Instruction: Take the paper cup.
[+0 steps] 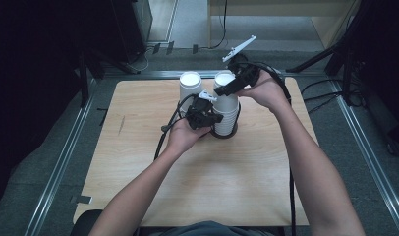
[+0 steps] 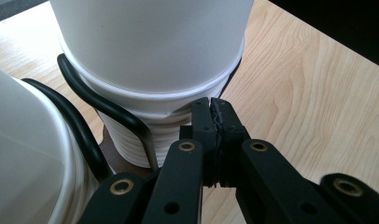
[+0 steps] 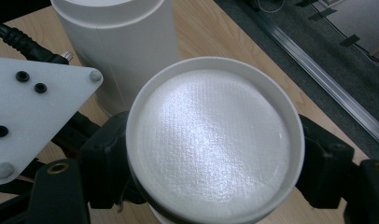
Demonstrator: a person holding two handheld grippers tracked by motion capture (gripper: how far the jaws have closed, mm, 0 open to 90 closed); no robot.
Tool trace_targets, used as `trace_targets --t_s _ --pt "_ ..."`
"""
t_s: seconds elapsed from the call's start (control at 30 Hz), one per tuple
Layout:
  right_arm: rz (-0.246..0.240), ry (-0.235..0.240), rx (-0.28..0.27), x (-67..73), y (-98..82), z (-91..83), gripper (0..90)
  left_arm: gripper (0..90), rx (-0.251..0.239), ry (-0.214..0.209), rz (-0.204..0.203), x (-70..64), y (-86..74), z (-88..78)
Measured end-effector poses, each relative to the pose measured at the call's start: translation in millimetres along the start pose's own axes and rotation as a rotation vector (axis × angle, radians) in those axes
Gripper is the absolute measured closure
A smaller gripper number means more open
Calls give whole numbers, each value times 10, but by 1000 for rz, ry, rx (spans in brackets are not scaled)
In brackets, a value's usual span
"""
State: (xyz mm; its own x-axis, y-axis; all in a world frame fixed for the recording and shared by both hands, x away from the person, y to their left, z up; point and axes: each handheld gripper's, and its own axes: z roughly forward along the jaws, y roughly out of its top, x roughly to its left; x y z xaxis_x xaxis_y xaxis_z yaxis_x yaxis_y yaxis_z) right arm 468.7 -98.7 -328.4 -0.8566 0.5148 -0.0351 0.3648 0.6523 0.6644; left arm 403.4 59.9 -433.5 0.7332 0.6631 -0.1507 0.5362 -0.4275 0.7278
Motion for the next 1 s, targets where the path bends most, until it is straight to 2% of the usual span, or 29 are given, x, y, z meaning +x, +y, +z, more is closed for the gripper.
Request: trace_targets --t_s 0.2,0.5,1.0 --pt "-21 -11 19 28 54 -27 249 876 -1 -7 0 0 -3 5" --pt "-16 -15 39 34 87 -35 254 872 1 1 13 -10 0 3" --pt "-12 -30 61 50 133 -39 257 860 0 2 10 -3 0 -2"
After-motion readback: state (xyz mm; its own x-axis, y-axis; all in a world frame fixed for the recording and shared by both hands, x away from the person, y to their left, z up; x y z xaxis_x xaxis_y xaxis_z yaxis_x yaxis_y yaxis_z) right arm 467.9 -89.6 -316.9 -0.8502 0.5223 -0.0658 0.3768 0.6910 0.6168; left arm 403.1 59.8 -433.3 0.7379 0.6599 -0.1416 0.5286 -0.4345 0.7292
